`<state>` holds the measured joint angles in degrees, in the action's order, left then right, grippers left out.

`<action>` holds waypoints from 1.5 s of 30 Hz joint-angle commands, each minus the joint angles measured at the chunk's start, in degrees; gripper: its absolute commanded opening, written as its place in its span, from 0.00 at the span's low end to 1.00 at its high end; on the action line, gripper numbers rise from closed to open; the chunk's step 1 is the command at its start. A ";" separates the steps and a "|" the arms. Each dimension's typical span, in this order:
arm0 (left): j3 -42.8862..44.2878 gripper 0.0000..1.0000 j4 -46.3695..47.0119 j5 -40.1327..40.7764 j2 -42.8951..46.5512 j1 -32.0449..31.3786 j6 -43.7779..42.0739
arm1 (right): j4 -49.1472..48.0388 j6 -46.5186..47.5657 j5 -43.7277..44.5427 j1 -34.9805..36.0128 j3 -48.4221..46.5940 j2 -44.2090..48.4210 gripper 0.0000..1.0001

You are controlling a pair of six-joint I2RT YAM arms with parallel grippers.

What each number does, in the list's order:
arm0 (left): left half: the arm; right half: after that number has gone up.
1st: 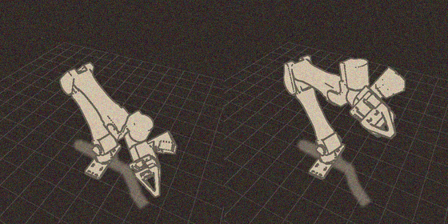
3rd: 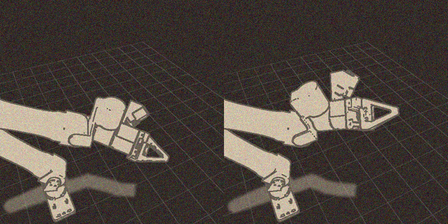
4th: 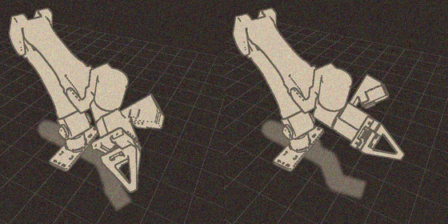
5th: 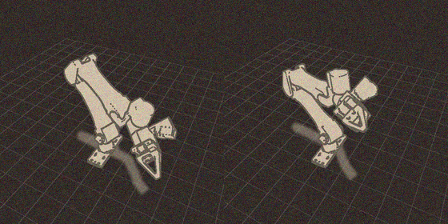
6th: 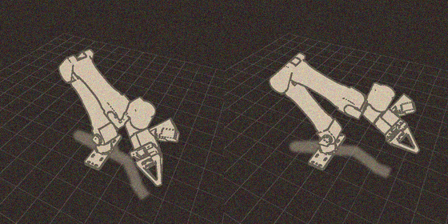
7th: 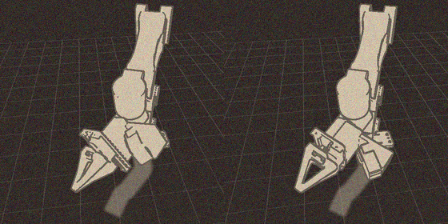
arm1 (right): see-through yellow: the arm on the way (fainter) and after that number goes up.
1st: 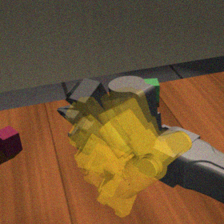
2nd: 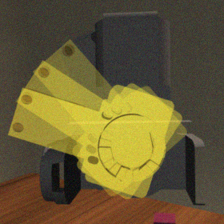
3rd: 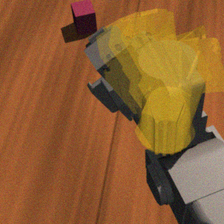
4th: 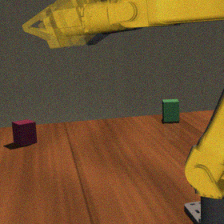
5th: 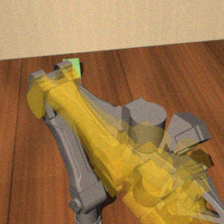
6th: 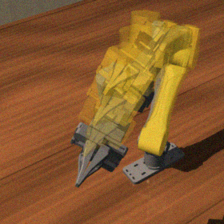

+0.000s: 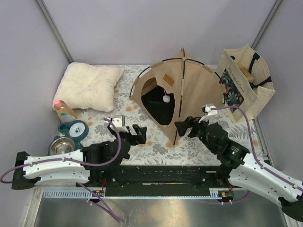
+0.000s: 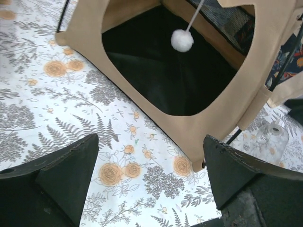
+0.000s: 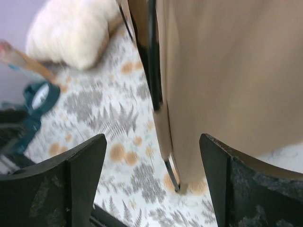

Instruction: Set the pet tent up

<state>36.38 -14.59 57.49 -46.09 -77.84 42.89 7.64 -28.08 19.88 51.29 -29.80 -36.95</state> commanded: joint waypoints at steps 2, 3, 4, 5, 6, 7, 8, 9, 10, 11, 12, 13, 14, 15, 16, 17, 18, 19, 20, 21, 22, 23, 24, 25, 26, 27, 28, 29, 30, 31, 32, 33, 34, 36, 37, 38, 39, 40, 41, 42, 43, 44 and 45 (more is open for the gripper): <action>-1.84 0.95 -5.35 3.94 6.79 0.68 1.31 | 0.01 6.44 9.47 -0.22 -10.34 -5.57 0.84; -2.01 0.95 -5.88 3.85 7.84 0.68 1.14 | -0.25 7.24 10.09 -0.22 -12.19 -8.20 0.82; -2.10 0.95 -6.41 3.33 8.81 0.68 0.96 | -0.34 8.38 10.00 -0.22 -14.38 -10.40 0.81; -2.02 0.95 -7.11 3.06 9.52 0.85 1.05 | -0.08 9.08 10.00 -0.14 -16.32 -13.21 0.80; -2.02 0.95 -8.25 2.63 10.48 0.68 1.49 | 0.01 9.26 10.61 -0.31 -18.25 -16.02 0.79; -2.10 0.95 -9.13 2.45 11.19 0.68 2.10 | 0.36 9.53 11.40 -0.22 -19.84 -18.57 0.78; -2.10 0.95 -10.27 2.19 11.80 0.68 2.71 | 1.32 9.53 12.37 -0.14 -21.94 -21.12 0.77; -2.02 0.95 -11.15 1.92 12.33 0.76 3.50 | 2.28 9.79 13.25 -0.22 -23.97 -23.32 0.77; -2.10 0.95 -12.12 1.66 12.94 0.76 4.30 | 3.08 10.14 14.13 -0.22 -25.29 -25.52 0.72; -2.28 0.95 -13.00 1.22 13.39 0.68 5.09 | 3.17 10.84 14.22 -0.22 -26.35 -27.28 0.57; -2.54 0.95 -13.44 0.96 13.91 0.76 5.53 | 3.08 11.63 14.14 -0.22 -27.14 -28.34 0.30; -2.89 0.95 -13.71 0.34 14.27 0.68 5.71 | 3.08 12.51 13.79 -0.22 -27.76 -29.22 0.09; -3.07 0.95 -13.71 -0.45 14.88 0.68 5.54 | 2.47 14.35 12.65 -0.22 -28.20 -29.67 0.00; -3.33 0.95 -13.71 -1.06 15.32 0.76 5.45 | 1.25 16.54 10.81 -0.22 -28.03 -29.58 0.00; -3.68 0.95 -13.80 -1.50 15.67 0.68 5.45 | -0.59 18.82 8.36 -0.22 -27.42 -29.06 0.00; -4.03 0.95 -13.71 -1.94 16.20 0.68 5.45 | -2.17 21.80 6.16 -0.14 -26.46 -28.53 0.00; -4.30 0.95 -13.89 -2.12 16.64 0.68 5.45 | -3.41 24.36 3.96 -0.22 -26.10 -27.83 0.00; -4.47 0.95 -13.89 -2.30 16.99 0.68 5.36 | -3.86 27.52 2.20 -0.14 -26.10 -27.39 0.00; -4.48 0.95 -14.06 -2.30 17.34 0.68 5.36 | -4.12 30.51 1.40 -0.31 -26.27 -26.86 0.00; -4.48 0.95 -14.24 -2.30 17.43 0.68 5.53 | -4.21 31.93 0.96 -0.57 -26.62 -26.60 0.00; -4.39 0.95 -14.41 -2.13 17.78 0.68 5.53 | -4.39 32.90 0.26 -1.10 -27.06 -26.16 0.00; -4.30 0.94 -14.68 -2.04 17.96 0.68 5.45 | -4.47 33.61 -2.45 -1.97 -27.41 -25.90 0.00; -4.04 0.95 -14.94 -2.12 17.96 0.68 5.27 | -4.65 33.96 -3.87 -2.85 -28.02 -25.89 0.00; -3.78 0.94 -15.20 -2.04 18.13 0.68 5.27 | -4.56 34.75 -4.06 -3.29 -28.90 -26.24 0.00; -3.60 0.95 -15.55 -2.04 18.14 0.68 5.01 | -4.39 36.06 -4.15 -3.65 -29.78 -26.94 0.00; -3.34 0.95 -15.90 -1.95 18.14 0.68 5.18 | -4.39 37.03 -4.06 -4.35 -30.48 -27.73 0.00; -2.99 0.95 -16.26 -1.86 18.05 0.68 5.18 | -4.39 37.13 -5.10 -5.75 -31.10 -28.26 0.00; -2.81 0.94 -16.52 -1.69 18.14 0.68 5.09 | -3.69 36.69 -7.46 -7.85 -31.89 -28.79 0.00; -2.46 0.95 -16.70 -1.60 18.14 0.76 4.83 | -2.90 35.91 -11.05 -9.96 -32.42 -29.23 0.00; -2.19 0.94 -16.96 -1.51 17.96 0.68 4.83 | -2.72 34.94 -15.61 -12.76 -32.69 -29.23 0.00; -1.84 0.95 -17.22 -1.25 17.96 0.68 4.74 | -2.54 34.58 -19.66 -15.14 -32.60 -29.32 0.00; -1.49 0.94 -17.49 -1.24 17.96 0.68 4.57 | -2.19 34.58 -24.92 -17.60 -32.77 -29.67 0.00; -1.05 0.94 -17.66 -1.16 17.96 0.68 4.48 | -0.71 35.19 -27.15 -19.45 -33.30 -30.19 0.00; -0.70 0.95 -17.93 -0.81 17.87 0.76 4.30 | 0.18 37.21 -26.83 -21.31 -33.31 -30.72 0.00; -0.61 0.95 -17.93 -0.63 17.70 0.68 4.22 | 0.10 37.56 -25.52 -21.93 -32.87 -31.07 0.00; -0.61 0.94 -18.19 -0.46 17.78 0.68 4.04 | 0.18 37.74 -24.02 -22.54 -32.69 -31.60 0.00; -0.52 0.94 -18.28 -0.28 17.70 0.68 3.95 | 0.01 38.09 -21.83 -22.81 -32.25 -32.04 0.00; -0.35 0.95 -18.37 -0.02 17.61 0.68 3.86 | -0.08 38.62 -20.16 -22.90 -31.90 -32.48 0.00; -0.17 0.95 -18.37 -0.10 17.52 0.68 3.78 | -0.25 39.14 -18.05 -22.90 -31.55 -32.75 0.00; 0.00 0.95 -18.46 0.25 17.35 0.68 3.69 | -0.69 39.06 -15.95 -22.90 -31.20 -33.01 0.00; 0.09 0.95 -18.54 0.34 17.35 0.68 3.60 | -1.39 38.37 -13.49 -22.99 -30.85 -33.10 0.00; 0.18 0.95 -18.63 0.60 17.17 0.68 3.51 | -1.83 37.75 -12.07 -22.90 -30.58 -33.10 0.00; 0.27 0.95 -18.55 1.12 16.91 0.68 3.34 | -2.19 36.96 -11.19 -22.90 -30.58 -33.10 0.04</action>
<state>33.71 -33.47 56.27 -28.58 -77.30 47.68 9.41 9.41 1.43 28.82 -59.77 -70.11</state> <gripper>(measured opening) 0.947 0.059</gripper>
